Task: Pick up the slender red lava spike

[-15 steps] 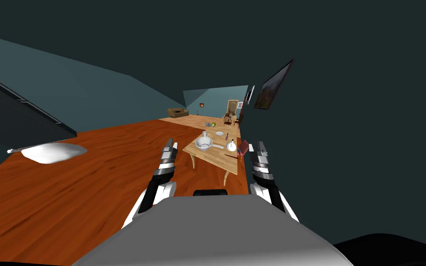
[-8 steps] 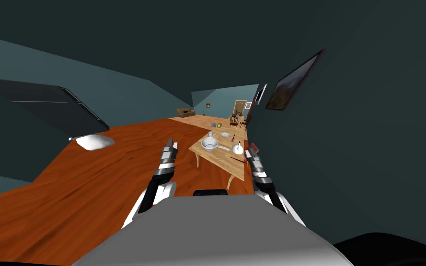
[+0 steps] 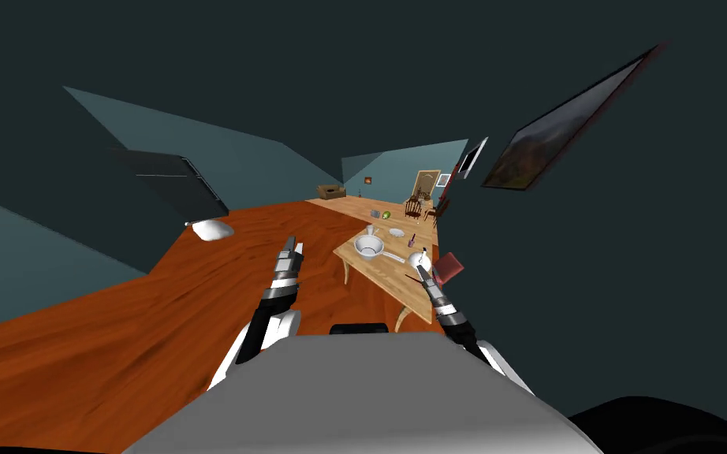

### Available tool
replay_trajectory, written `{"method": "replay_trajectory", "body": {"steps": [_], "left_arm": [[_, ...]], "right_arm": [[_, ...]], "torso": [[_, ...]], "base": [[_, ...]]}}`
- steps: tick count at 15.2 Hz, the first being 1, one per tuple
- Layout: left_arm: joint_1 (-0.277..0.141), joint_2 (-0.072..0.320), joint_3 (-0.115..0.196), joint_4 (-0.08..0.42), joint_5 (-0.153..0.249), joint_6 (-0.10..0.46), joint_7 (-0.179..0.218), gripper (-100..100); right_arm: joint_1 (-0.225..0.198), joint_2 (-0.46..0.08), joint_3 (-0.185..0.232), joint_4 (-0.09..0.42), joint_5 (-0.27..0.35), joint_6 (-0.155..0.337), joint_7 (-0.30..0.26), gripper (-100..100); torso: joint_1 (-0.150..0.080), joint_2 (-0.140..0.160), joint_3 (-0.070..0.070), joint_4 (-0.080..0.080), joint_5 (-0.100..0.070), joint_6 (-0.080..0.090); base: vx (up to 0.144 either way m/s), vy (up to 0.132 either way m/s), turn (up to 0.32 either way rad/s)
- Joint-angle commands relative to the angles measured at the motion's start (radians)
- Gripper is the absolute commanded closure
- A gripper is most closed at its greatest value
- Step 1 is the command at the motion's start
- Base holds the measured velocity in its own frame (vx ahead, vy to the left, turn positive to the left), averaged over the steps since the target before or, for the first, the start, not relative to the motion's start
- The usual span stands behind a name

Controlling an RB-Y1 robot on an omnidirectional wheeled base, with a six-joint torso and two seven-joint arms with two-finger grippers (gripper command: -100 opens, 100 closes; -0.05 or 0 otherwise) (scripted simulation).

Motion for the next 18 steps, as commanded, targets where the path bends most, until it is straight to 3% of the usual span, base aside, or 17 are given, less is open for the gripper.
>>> {"method": "replay_trajectory", "body": {"steps": [1, 2, 7, 9, 10, 12, 13, 15, 16, 18], "left_arm": [[0.000, 0.000, 0.000, 0.000, 0.000, 0.000, 0.000, 0], [0.000, 0.000, 0.000, 0.000, 0.000, 0.000, 0.000, 0], [0.000, 0.000, 0.000, 0.000, 0.000, 0.000, 0.000, 0], [0.000, 0.000, 0.000, 0.000, 0.000, 0.000, 0.000, 0], [0.000, 0.000, 0.000, 0.000, 0.000, 0.000, 0.000, 0], [0.000, 0.000, 0.000, 0.000, 0.000, 0.000, 0.000, 0], [0.000, 0.000, 0.000, 0.000, 0.000, 0.000, 0.000, 0], [0.000, 0.000, 0.000, 0.000, 0.000, 0.000, 0.000, 0], [0.000, 0.000, 0.000, 0.000, 0.000, 0.000, 0.000, 0], [0.000, 0.000, 0.000, 0.000, 0.000, 0.000, 0.000, 0]], "right_arm": [[0.015, -0.048, -0.003, 0.050, 0.050, -0.010, 0.002, -100], [0.015, -0.048, -0.003, 0.073, 0.052, -0.010, 0.002, -100], [0.058, -0.147, -0.003, 0.198, 0.164, -0.030, 0.014, -100], [0.058, -0.147, -0.003, 0.216, 0.173, -0.030, 0.014, -100], [0.072, -0.179, -0.003, 0.240, 0.214, -0.036, 0.018, -100], [0.072, -0.179, -0.003, 0.265, 0.214, -0.036, 0.018, -100], [0.086, -0.211, -0.002, 0.297, 0.256, -0.042, 0.023, -100], [0.086, -0.211, -0.002, 0.315, 0.256, -0.042, 0.023, -100], [0.099, -0.242, -0.002, 0.353, 0.298, -0.048, 0.027, -100], [0.099, -0.242, -0.002, 0.365, 0.298, -0.048, 0.027, -100]], "torso": [[0.000, 0.000, 0.000, 0.000, 0.000, 0.000], [0.000, 0.000, 0.000, 0.000, 0.000, 0.000], [0.000, 0.000, 0.000, 0.000, 0.000, 0.000], [0.000, 0.000, 0.000, 0.000, 0.000, 0.000], [-0.001, 0.000, 0.000, 0.000, 0.000, 0.000], [-0.001, 0.001, 0.000, 0.000, 0.000, 0.000], [-0.001, 0.001, 0.001, 0.000, 0.000, 0.001], [-0.001, 0.001, 0.000, 0.000, 0.000, 0.000], [-0.001, 0.001, 0.001, 0.000, 0.000, 0.001], [-0.001, 0.001, 0.001, 0.000, 0.000, 0.000]], "base": [[0.037, 0.033, 0.276], [0.034, 0.029, 0.230], [0.040, 0.030, 0.270], [0.039, 0.017, 0.175], [0.027, 0.019, 0.217], [0.024, 0.012, 0.184], [0.027, 0.016, 0.244], [0.027, 0.007, 0.181], [0.025, 0.010, 0.243], [0.027, 0.006, 0.171]]}}
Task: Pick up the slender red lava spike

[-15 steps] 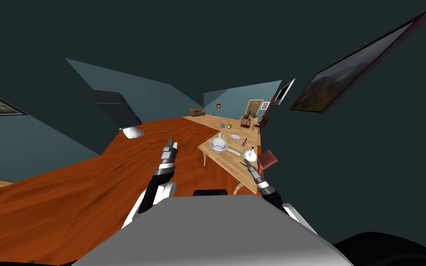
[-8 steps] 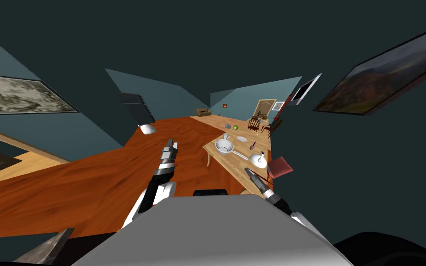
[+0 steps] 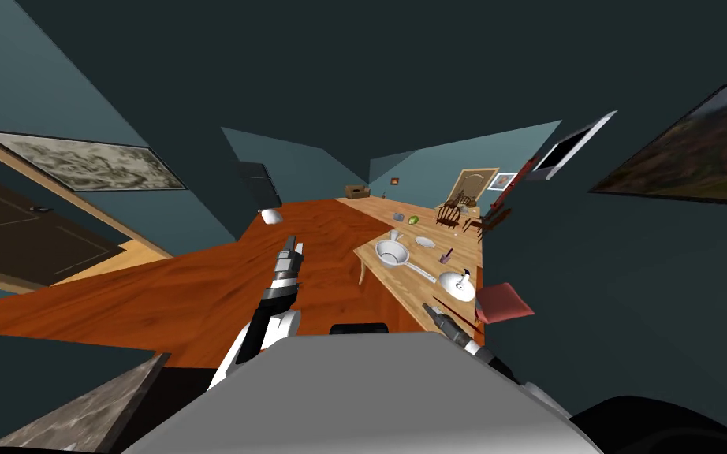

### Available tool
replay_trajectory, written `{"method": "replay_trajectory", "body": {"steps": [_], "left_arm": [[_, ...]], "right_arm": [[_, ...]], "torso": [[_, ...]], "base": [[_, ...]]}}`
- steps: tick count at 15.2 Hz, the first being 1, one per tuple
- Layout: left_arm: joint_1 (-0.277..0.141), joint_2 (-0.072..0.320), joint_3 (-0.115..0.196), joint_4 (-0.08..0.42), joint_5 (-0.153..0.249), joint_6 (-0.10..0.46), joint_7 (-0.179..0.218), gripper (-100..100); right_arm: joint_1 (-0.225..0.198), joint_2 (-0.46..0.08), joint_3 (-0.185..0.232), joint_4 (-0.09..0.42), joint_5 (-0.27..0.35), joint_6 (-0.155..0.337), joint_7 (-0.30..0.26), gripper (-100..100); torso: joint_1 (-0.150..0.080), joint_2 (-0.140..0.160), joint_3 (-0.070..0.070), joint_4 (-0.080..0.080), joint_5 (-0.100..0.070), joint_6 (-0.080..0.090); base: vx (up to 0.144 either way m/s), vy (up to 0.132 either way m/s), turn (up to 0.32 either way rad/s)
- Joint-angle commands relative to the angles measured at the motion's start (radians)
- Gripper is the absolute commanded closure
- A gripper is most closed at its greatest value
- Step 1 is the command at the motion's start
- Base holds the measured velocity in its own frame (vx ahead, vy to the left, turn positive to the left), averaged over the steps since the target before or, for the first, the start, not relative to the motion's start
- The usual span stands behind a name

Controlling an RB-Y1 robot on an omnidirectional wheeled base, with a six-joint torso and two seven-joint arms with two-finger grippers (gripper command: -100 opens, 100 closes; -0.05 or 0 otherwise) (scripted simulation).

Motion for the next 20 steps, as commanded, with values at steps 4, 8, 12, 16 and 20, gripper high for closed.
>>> {"method": "replay_trajectory", "body": {"steps": [4, 8, 12, 16, 20], "left_arm": [[0.000, 0.000, 0.000, 0.000, 0.000, 0.000, 0.000, 0], [0.000, 0.000, 0.000, 0.000, 0.000, 0.000, 0.000, 0], [0.000, 0.000, 0.000, 0.000, 0.000, 0.000, 0.000, 0], [0.000, 0.000, 0.000, 0.000, 0.000, 0.000, 0.000, 0], [0.000, 0.000, 0.000, 0.000, 0.000, 0.000, 0.000, 0]], "right_arm": [[0.023, -0.067, 0.001, 0.112, 0.089, -0.015, 0.009, -100], [0.034, -0.095, 0.002, 0.168, 0.130, -0.020, 0.015, -100], [0.054, -0.149, 0.004, 0.265, 0.211, -0.029, 0.025, -100], [0.071, -0.197, 0.007, 0.348, 0.289, -0.036, 0.036, -100], [0.084, -0.236, 0.013, 0.447, 0.360, -0.042, 0.047, -100]], "torso": [[0.000, -0.001, 0.000, 0.000, 0.000, -0.001], [0.000, -0.001, 0.000, 0.000, 0.000, -0.001], [-0.001, 0.000, 0.000, 0.000, 0.000, -0.001], [-0.001, -0.001, 0.000, 0.000, 0.000, 0.000], [-0.002, -0.001, 0.000, 0.000, 0.000, -0.001]], "base": [[0.032, 0.007, 0.281], [0.027, -0.003, 0.155], [0.028, -0.007, 0.260], [0.029, -0.019, 0.225], [0.026, -0.028, 0.261]]}}
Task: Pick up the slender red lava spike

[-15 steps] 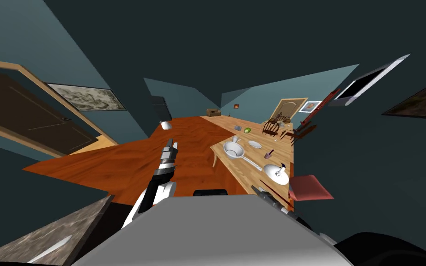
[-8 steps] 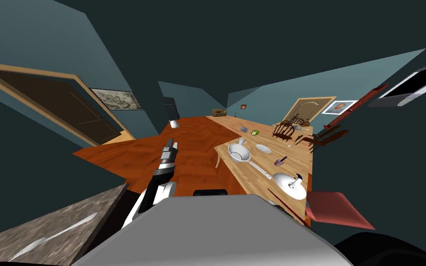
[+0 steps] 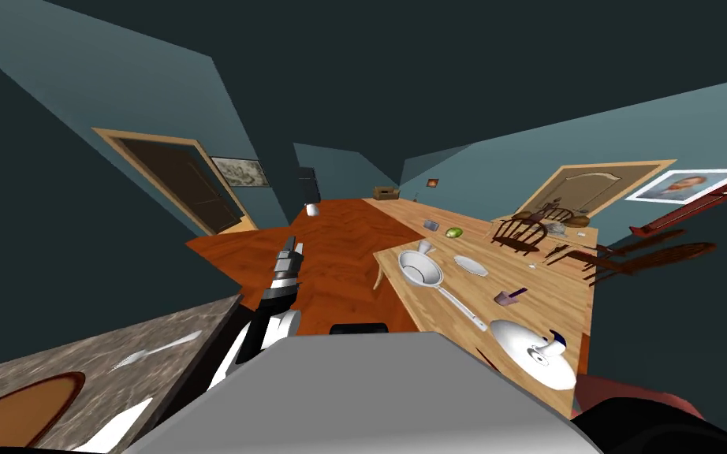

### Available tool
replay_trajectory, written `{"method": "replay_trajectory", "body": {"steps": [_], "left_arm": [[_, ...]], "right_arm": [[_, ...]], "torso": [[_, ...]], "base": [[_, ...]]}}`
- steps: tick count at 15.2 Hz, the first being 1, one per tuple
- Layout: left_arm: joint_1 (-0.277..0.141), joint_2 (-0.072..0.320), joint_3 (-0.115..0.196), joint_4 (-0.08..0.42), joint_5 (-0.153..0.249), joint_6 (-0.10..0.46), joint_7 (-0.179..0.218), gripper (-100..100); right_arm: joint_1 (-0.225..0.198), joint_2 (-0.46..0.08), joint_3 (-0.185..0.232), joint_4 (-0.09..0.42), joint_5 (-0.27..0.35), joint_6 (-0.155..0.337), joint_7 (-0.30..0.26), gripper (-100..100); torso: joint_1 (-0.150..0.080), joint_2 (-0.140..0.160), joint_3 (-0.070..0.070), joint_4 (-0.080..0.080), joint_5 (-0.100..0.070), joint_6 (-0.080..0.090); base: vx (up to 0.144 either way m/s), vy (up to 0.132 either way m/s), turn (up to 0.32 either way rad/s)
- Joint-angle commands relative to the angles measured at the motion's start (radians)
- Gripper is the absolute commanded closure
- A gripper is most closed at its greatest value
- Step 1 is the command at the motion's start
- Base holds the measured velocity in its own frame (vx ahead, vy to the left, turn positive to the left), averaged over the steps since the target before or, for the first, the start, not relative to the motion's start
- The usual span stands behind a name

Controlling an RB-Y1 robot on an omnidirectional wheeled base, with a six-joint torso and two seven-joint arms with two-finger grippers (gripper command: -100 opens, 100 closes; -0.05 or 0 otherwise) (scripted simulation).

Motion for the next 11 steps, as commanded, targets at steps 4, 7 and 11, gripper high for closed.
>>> {"method": "replay_trajectory", "body": {"steps": [4, 7, 11], "left_arm": [[0.000, 0.000, 0.000, 0.000, 0.000, 0.000, 0.000, 0], [0.000, 0.000, 0.000, 0.000, 0.000, 0.000, 0.000, 0], [0.000, 0.000, 0.000, 0.000, 0.000, 0.000, 0.000, 0]], "right_arm": [[0.012, -0.048, 0.015, 0.113, 0.102, 0.000, 0.008, -100], [0.015, -0.059, 0.021, 0.150, 0.134, -0.002, 0.013, -100], [0.018, -0.073, 0.036, 0.219, 0.192, -0.007, 0.021, -100]], "torso": [[-0.001, 0.000, 0.000, 0.000, 0.000, 0.000], [-0.001, 0.000, 0.000, 0.000, 0.000, 0.000], [0.000, 0.001, 0.001, 0.000, 0.000, 0.000]], "base": [[0.020, -0.043, 0.259], [0.014, -0.048, 0.209], [0.006, -0.044, 0.205]]}}
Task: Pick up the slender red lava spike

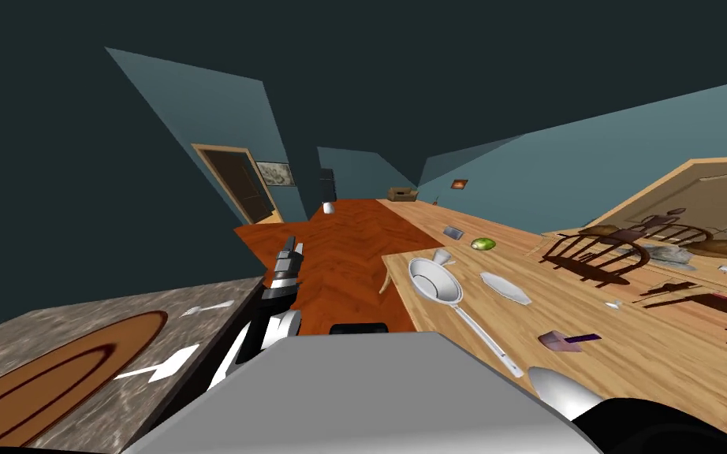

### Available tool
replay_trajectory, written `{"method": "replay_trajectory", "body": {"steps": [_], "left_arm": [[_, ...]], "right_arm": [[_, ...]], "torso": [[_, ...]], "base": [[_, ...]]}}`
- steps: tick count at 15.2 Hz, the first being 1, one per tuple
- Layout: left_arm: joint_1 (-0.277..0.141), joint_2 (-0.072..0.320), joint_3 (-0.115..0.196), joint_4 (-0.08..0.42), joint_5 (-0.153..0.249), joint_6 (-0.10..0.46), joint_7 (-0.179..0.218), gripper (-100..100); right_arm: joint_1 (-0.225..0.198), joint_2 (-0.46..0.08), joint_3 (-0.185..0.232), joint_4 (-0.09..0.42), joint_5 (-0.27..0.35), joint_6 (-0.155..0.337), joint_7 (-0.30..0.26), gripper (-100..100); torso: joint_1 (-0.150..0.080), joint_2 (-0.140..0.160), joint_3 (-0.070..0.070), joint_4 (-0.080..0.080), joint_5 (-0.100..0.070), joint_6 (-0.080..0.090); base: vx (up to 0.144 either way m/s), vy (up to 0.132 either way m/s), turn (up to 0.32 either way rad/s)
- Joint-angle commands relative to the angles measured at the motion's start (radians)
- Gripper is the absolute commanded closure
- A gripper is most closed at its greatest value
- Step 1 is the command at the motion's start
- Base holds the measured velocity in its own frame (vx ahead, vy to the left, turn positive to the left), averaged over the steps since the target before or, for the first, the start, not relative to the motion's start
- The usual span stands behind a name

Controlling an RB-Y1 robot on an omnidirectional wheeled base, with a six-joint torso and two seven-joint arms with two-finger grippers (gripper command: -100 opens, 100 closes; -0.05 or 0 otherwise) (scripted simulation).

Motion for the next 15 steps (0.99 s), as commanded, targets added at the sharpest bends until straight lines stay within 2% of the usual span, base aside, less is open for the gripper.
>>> {"method": "replay_trajectory", "body": {"steps": [1, 4, 5, 9, 10, 11, 12, 13, 14, 15], "left_arm": [[0.000, 0.000, 0.000, 0.000, 0.000, 0.000, 0.000, 0], [0.000, 0.000, 0.000, 0.000, 0.000, 0.000, 0.000, 0], [0.000, 0.000, 0.000, 0.000, 0.000, 0.000, 0.000, 0], [0.000, 0.000, 0.000, 0.000, 0.000, 0.000, 0.000, 0], [0.000, 0.000, 0.000, 0.000, 0.000, 0.000, 0.000, 0], [0.000, 0.000, 0.000, 0.000, 0.000, 0.000, 0.000, 0], [0.000, 0.000, 0.000, 0.000, 0.000, 0.000, 0.000, 0], [0.000, 0.000, 0.000, 0.000, 0.000, 0.000, 0.000, 0], [0.000, 0.000, 0.000, 0.000, 0.000, 0.000, 0.000, 0], [0.000, 0.000, 0.000, 0.000, 0.000, 0.000, 0.000, 0]], "right_arm": [[-0.005, -0.002, 0.003, 0.029, 0.013, -0.007, 0.009, -100], [-0.006, -0.005, 0.032, 0.110, 0.086, -0.014, 0.019, -100], [-0.006, -0.005, 0.032, 0.110, 0.086, -0.014, 0.019, -100], [-0.011, 0.005, 0.064, 0.175, 0.144, -0.020, 0.026, -100], [-0.009, 0.001, 0.055, 0.158, 0.130, -0.020, 0.025, -100], [-0.031, 0.012, 0.044, 0.204, 0.138, -0.032, 0.059, -100], [-0.031, 0.012, 0.044, 0.204, 0.138, -0.032, 0.059, -100], [-0.055, 0.023, 0.031, 0.244, 0.143, -0.045, 0.097, -100], [-0.055, 0.023, 0.031, 0.252, 0.143, -0.045, 0.097, -100], [-0.079, 0.034, 0.017, 0.278, 0.148, -0.059, 0.129, -100]], "torso": [[0.000, 0.000, 0.000, 0.000, 0.000, 0.000], [0.001, 0.000, 0.000, 0.000, 0.000, -0.001], [0.000, 0.000, 0.000, 0.000, 0.000, -0.001], [0.000, 0.001, 0.001, 0.000, 0.000, 0.000], [0.001, 0.001, 0.001, 0.000, 0.000, 0.000], [0.001, 0.001, 0.001, 0.000, 0.000, 0.001], [0.002, 0.000, 0.000, 0.000, 0.000, 0.001], [0.003, -0.001, 0.000, 0.000, 0.000, 0.001], [0.003, -0.002, -0.001, 0.000, 0.000, 0.001], [0.004, -0.002, -0.001, 0.000, 0.001, 0.001]], "base": [[0.003, -0.048, 0.071], [-0.001, -0.047, 0.262], [-0.005, -0.062, 0.195], [-0.015, -0.050, 0.169], [-0.009, -0.031, 0.064], [0.014, -0.019, -0.035], [0.028, -0.012, -0.038], [0.040, -0.010, -0.052], [0.042, -0.007, -0.043], [0.043, -0.003, -0.050]]}}
